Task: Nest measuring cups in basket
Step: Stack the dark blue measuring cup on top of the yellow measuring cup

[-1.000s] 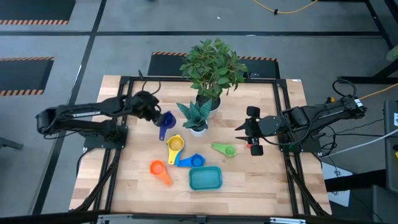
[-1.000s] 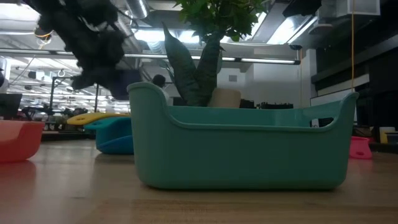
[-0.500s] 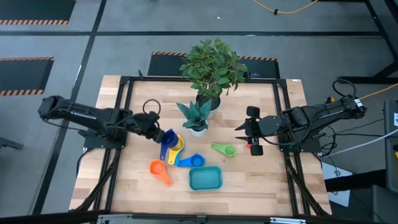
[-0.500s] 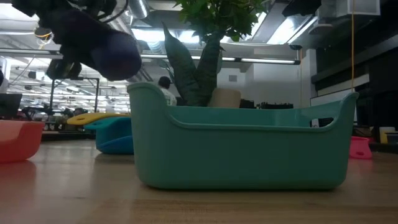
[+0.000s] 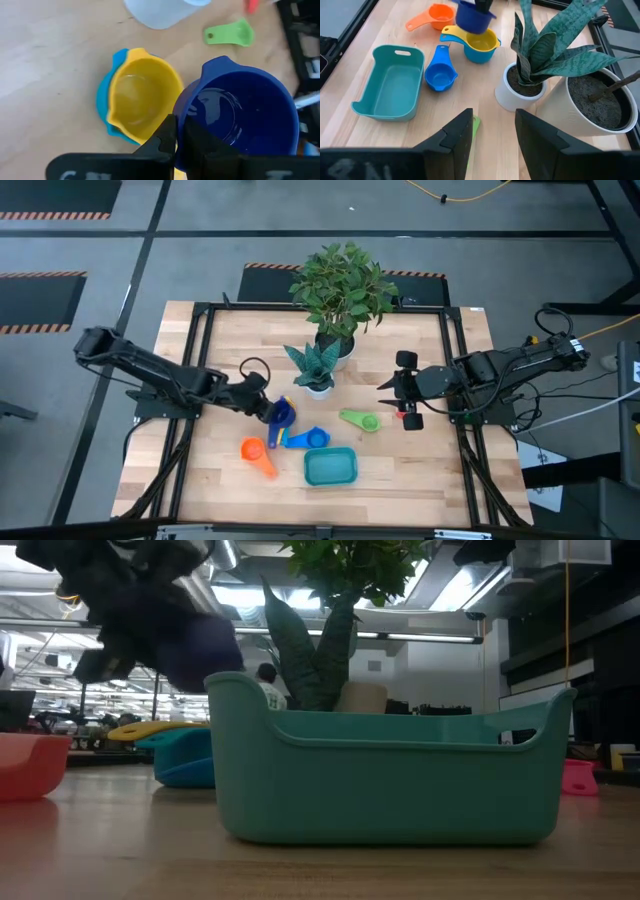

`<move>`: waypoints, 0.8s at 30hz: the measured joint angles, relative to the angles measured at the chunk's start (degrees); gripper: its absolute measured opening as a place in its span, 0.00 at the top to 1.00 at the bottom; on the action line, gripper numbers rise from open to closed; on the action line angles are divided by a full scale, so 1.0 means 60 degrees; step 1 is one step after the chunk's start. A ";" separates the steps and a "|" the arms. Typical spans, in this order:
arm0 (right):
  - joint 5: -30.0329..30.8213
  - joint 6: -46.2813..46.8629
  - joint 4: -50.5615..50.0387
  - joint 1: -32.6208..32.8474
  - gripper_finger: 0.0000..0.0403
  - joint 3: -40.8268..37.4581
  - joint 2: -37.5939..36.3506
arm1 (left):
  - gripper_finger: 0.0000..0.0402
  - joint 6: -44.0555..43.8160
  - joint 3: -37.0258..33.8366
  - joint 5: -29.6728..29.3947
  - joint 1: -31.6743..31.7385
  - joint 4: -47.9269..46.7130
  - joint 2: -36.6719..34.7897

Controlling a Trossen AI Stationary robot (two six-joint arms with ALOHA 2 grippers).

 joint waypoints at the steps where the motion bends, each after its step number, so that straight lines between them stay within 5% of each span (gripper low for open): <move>1: 0.0002 0.0000 0.0006 0.0000 0.62 0.0000 0.0000 | 0.99 0.0000 0.0000 -0.0026 0.0037 0.0005 0.0129; 24: -0.0001 0.0007 0.0002 0.0000 0.62 0.0000 0.0000 | 0.95 0.0010 0.0000 -0.0108 0.0481 -0.0503 0.0467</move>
